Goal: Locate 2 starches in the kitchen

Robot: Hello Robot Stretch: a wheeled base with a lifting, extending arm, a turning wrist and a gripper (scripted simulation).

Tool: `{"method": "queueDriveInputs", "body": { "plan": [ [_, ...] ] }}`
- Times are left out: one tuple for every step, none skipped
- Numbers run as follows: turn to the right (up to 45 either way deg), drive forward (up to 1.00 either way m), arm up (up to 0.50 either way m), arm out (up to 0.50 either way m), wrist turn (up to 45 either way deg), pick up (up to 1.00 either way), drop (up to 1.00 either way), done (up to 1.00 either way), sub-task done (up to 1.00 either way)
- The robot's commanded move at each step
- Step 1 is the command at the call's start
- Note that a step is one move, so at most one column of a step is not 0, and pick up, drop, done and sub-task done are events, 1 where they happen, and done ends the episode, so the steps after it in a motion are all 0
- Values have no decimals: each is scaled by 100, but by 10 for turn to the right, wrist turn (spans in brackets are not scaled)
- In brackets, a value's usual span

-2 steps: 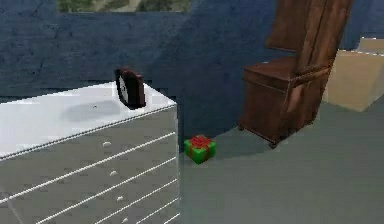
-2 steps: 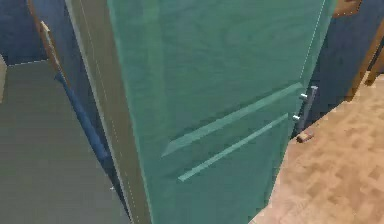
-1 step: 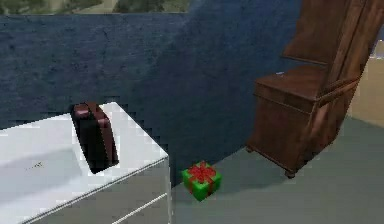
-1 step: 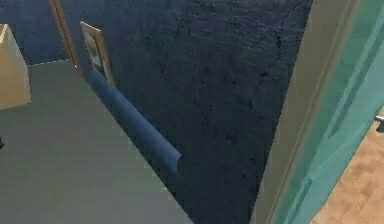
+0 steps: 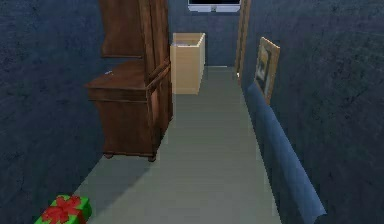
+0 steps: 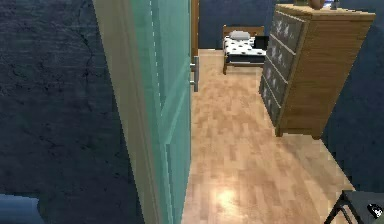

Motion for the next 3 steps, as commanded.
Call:
{"method": "queueDriveInputs", "body": {
  "plan": [
    [90, 0, 0, 0, 0, 0, 0, 0, 0],
    [0, 100, 0, 0, 0, 0, 0, 0, 0],
    [0, 100, 0, 0, 0, 0, 0, 0, 0]
  ]
}}
